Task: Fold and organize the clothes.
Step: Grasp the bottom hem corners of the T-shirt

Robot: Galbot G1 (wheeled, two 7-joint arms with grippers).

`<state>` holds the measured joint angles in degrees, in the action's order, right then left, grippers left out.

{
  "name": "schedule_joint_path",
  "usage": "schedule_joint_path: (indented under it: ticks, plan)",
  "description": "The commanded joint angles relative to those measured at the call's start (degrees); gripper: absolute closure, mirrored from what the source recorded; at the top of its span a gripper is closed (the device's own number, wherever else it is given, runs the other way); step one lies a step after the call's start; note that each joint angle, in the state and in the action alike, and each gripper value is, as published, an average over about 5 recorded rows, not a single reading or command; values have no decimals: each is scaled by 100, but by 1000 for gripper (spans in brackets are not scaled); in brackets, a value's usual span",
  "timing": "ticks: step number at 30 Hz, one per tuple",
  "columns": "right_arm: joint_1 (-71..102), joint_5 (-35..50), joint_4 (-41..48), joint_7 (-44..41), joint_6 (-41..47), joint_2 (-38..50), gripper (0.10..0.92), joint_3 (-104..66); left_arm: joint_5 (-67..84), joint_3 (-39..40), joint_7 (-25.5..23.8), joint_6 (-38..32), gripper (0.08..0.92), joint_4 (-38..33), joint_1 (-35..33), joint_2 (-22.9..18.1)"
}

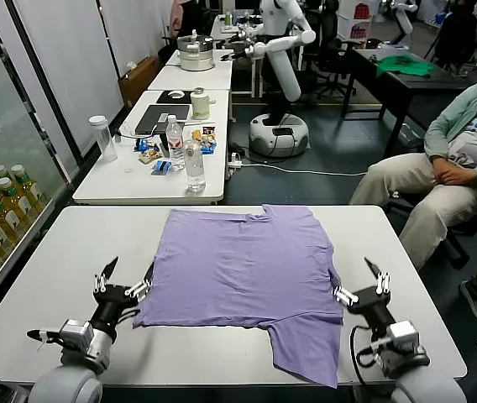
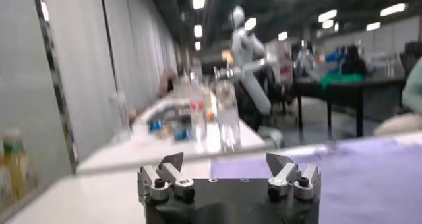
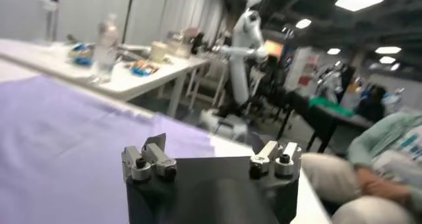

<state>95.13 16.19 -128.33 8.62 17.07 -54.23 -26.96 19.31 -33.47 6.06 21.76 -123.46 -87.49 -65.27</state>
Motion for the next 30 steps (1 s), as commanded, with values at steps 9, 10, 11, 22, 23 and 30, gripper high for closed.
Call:
schedule_joint_path:
  ticks: [9, 10, 11, 22, 23, 30]
  plan:
    - [1008, 173, -107, 315, 108, -66, 203, 191, 715, -3, 498, 849, 177, 90, -526, 361]
    - [1018, 194, -89, 343, 109, -81, 203, 191, 723, -17, 456, 850, 177, 150, -484, 358]
    - [1030, 216, -75, 368, 108, -96, 203, 193, 728, -26, 403, 851, 177, 205, -443, 355]
    - [1114, 283, 11, 486, 85, -215, 203, 241, 729, -5, 219, 882, 177, 560, -222, 316]
    - [1112, 285, 13, 480, 76, -224, 203, 252, 729, -3, 215, 882, 177, 559, -218, 312]
    - [1076, 423, 82, 458, 45, -311, 232, 421, 737, 16, 139, 849, 177, 581, -194, 249]
